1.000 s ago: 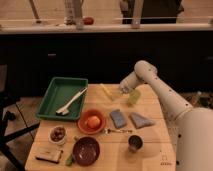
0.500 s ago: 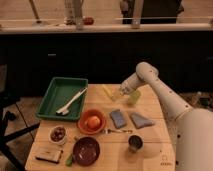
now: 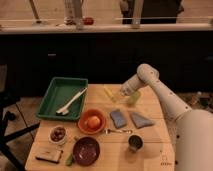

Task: Place banana in table surface

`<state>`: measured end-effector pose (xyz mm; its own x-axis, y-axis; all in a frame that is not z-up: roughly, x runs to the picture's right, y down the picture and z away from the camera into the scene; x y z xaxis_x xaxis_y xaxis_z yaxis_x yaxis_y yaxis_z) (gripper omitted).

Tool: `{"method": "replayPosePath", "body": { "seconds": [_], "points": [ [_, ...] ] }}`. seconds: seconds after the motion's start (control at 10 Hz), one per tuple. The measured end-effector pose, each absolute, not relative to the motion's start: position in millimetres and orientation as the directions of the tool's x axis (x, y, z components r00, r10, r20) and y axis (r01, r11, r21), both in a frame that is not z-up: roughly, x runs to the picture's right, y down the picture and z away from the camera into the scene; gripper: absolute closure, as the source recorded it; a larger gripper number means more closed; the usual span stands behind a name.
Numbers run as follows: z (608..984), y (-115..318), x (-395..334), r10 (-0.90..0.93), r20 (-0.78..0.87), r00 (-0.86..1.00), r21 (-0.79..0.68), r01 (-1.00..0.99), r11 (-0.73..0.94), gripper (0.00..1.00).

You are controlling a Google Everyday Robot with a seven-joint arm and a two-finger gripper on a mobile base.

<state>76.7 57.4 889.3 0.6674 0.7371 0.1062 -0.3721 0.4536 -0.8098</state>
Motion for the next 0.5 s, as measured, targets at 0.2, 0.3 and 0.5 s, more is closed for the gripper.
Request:
{"method": "replayPosePath", "body": {
  "seconds": [0.2, 0.3, 0.5],
  "points": [
    [890.5, 59.4, 79.9, 0.739, 0.107, 0.666, -0.810, -0.372, 0.453, 0.86],
    [890.9, 60.5, 81.9, 0.740, 0.107, 0.665, -0.811, -0.372, 0.452, 0.86],
    [891.7, 61.7, 84.1, 0.741, 0.108, 0.663, -0.812, -0.372, 0.450, 0.81]
  ]
}}
